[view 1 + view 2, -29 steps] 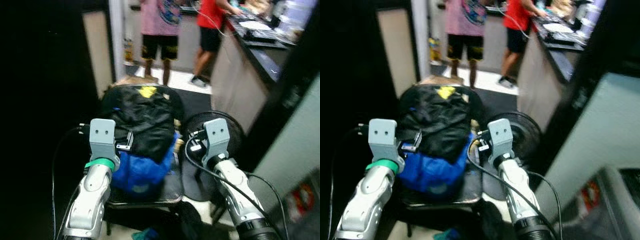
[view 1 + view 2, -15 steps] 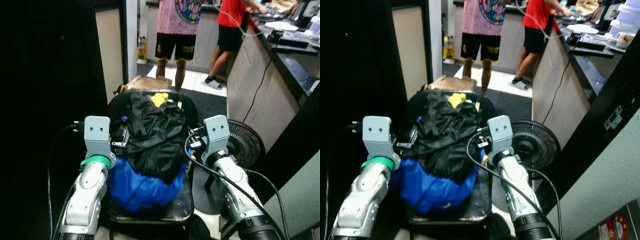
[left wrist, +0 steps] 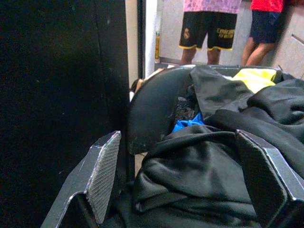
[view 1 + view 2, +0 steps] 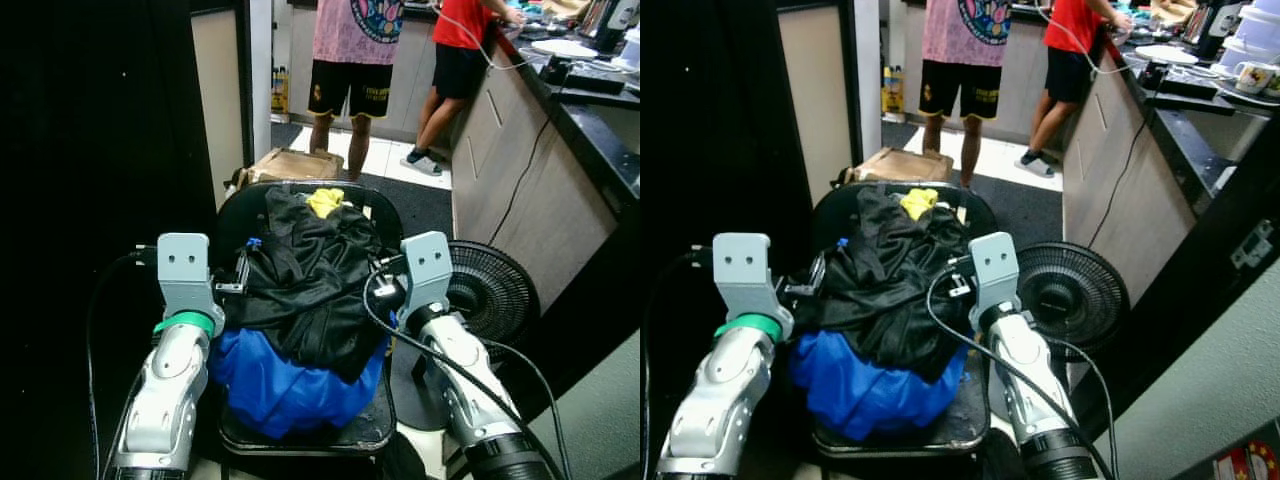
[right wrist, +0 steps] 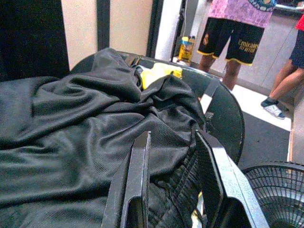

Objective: Clothes washing

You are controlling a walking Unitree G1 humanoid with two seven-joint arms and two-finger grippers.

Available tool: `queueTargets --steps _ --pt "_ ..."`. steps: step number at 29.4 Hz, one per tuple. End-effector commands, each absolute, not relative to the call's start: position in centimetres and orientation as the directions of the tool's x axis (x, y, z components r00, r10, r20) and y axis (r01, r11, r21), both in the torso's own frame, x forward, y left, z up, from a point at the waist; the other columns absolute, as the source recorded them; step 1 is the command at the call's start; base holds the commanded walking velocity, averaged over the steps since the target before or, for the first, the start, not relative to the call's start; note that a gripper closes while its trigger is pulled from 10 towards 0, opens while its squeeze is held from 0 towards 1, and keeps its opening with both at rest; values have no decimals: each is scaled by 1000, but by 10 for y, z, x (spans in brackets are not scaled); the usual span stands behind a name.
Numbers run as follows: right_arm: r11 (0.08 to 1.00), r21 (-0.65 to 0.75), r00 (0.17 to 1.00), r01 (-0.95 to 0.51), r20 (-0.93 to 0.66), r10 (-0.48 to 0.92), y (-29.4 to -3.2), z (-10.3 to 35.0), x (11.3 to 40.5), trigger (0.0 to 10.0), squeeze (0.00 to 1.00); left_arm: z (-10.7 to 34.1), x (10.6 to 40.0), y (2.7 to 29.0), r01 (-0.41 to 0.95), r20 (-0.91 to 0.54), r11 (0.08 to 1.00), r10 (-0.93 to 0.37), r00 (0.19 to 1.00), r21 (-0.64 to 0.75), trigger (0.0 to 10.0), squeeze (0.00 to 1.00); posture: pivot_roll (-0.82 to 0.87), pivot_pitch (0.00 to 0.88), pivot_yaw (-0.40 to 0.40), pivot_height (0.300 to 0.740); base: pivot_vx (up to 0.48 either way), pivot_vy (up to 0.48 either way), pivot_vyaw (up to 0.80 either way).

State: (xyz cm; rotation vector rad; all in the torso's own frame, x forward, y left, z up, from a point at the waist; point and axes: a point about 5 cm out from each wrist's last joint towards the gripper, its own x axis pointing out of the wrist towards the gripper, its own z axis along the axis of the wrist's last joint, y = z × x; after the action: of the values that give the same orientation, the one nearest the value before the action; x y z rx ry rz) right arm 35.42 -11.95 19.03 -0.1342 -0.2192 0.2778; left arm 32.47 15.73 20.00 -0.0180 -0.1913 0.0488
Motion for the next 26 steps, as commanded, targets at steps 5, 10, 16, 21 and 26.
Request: queueTargets --steps 5,10,16,21,26 --pt "967 -126 955 -223 170 243 -128 185 356 10000 0 198 325 155 -22 189 999 27 982 -28 10000 0 -17 50 1 740 0 0 0" --pt "907 -118 896 -404 149 419 -108 185 354 10000 0 198 326 153 -5 196 1000 7 981 -10 10000 0 -24 50 2 740 0 0 0" --pt "808 -182 804 -561 111 584 -82 178 346 10000 1000 198 327 157 -11 196 1000 10 981 4 10000 0 -21 53 -3 740 0 0 0" --pt "819 -204 819 -536 110 563 -81 179 348 10000 1000 199 327 158 -13 198 1000 12 980 3 10000 0 -17 54 -7 740 0 0 0" --pt "927 -183 932 -327 103 349 -110 178 363 10000 0 196 327 156 34 189 999 -29 981 -25 10000 0 -19 53 -4 740 0 0 0"
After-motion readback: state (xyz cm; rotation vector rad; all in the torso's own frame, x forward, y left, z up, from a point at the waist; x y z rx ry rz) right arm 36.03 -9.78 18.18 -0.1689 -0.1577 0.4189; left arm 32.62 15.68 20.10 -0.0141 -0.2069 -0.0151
